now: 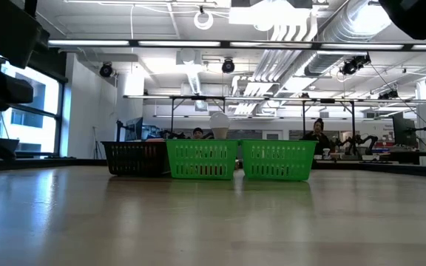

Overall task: Pick and place Stapler, Stapler remover, tape
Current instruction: Put the blue staple remover into the right green bin

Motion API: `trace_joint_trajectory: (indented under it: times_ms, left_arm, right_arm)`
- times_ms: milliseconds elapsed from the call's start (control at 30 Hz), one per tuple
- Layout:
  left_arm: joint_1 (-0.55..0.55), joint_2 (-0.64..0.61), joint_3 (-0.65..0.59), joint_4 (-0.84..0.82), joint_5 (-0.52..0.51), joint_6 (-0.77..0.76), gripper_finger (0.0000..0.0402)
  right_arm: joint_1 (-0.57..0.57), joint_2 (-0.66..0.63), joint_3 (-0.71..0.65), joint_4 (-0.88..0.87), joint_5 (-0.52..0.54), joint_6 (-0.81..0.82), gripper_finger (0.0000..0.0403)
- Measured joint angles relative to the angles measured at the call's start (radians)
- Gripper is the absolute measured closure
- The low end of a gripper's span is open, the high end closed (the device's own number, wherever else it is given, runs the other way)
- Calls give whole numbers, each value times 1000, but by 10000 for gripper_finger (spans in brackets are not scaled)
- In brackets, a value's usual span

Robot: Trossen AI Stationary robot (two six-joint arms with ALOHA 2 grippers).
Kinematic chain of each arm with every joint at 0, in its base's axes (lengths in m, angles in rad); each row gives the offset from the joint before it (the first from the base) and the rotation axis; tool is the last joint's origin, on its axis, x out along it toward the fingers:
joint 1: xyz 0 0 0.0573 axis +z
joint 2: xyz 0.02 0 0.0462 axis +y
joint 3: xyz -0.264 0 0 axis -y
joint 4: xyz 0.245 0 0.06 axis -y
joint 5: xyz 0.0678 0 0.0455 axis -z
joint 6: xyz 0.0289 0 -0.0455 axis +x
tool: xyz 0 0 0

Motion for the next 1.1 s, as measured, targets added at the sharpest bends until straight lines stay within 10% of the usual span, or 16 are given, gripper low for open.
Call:
trace_joint_trajectory:
  times_ms: [167, 400, 800, 1100]
  left_arm:
    - [-1, 7, 0, -36, -17, -47, 145]
    - [-2, 9, -25, -39, -38, -69, 320]
    - [49, 16, 134, -235, -450, -25, 315]
    - [201, 5, 364, -303, -668, 301, 315]
  right_arm:
    - [0, 0, 0, 0, 0, 1, 208]
    - [0, 0, 0, 0, 0, 4, 208]
    - [0, 0, 0, 2, 21, -18, 208]
    - [22, 0, 0, 121, 66, -218, 208]
